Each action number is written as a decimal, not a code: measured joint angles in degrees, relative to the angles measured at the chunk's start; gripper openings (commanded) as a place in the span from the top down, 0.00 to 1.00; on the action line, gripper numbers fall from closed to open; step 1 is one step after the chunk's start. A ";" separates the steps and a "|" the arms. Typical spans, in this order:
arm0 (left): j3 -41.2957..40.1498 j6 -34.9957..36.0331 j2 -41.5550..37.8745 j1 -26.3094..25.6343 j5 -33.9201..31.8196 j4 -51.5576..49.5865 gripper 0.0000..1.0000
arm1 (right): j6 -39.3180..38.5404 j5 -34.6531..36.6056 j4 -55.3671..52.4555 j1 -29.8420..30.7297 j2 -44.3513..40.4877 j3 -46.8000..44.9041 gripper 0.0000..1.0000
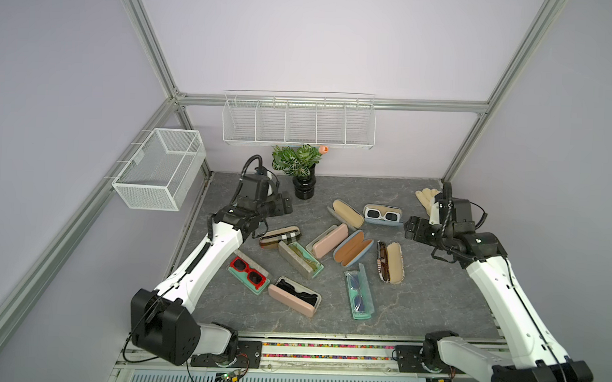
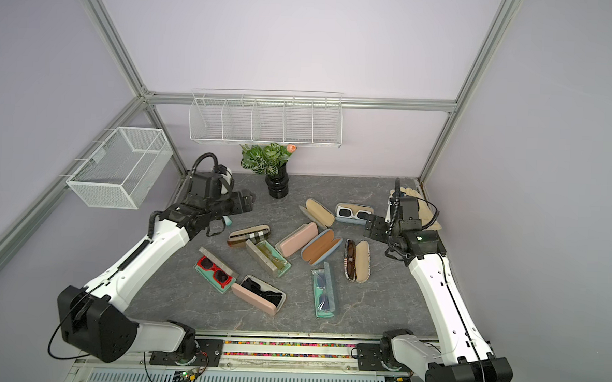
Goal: Close the glasses case
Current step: Adjust the glasses case at the center of the board.
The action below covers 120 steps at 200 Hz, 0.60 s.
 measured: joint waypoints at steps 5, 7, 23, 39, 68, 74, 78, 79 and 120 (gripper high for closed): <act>1.60 1.09 1.73 -1.46 0.39 -0.85 0.10 | 0.02 -0.20 -0.22 0.02 -0.15 0.00 0.11; 2.01 1.31 2.14 -1.81 0.57 -1.11 0.10 | 0.02 -0.33 -0.31 0.02 -0.24 0.00 0.11; 6.56 4.15 6.99 -5.90 1.38 -3.52 0.10 | 0.20 -1.27 -0.70 0.02 -1.07 0.00 0.11; 10.43 6.08 11.37 -9.20 1.97 -5.16 0.11 | 0.42 -2.14 -0.90 0.02 -1.86 -0.02 0.11; 13.92 7.58 17.81 -12.52 4.02 -6.47 0.12 | 0.81 -3.63 -1.22 0.02 -2.19 -0.24 0.11; 14.45 7.72 18.97 -12.90 4.28 -6.73 0.13 | 0.85 -3.87 -1.29 0.02 -2.16 -0.39 0.11; 14.75 7.85 19.76 -13.09 4.50 -6.84 0.13 | 0.90 -4.11 -1.40 0.02 -2.16 -0.50 0.11; 14.86 7.85 20.04 -13.20 4.61 -6.88 0.13 | 0.90 -4.26 -1.42 0.02 -2.16 -0.52 0.11; 21.90 8.94 29.22 -15.50 6.36 -10.54 0.18 | 1.05 -5.70 -1.97 0.02 -1.86 -1.14 0.11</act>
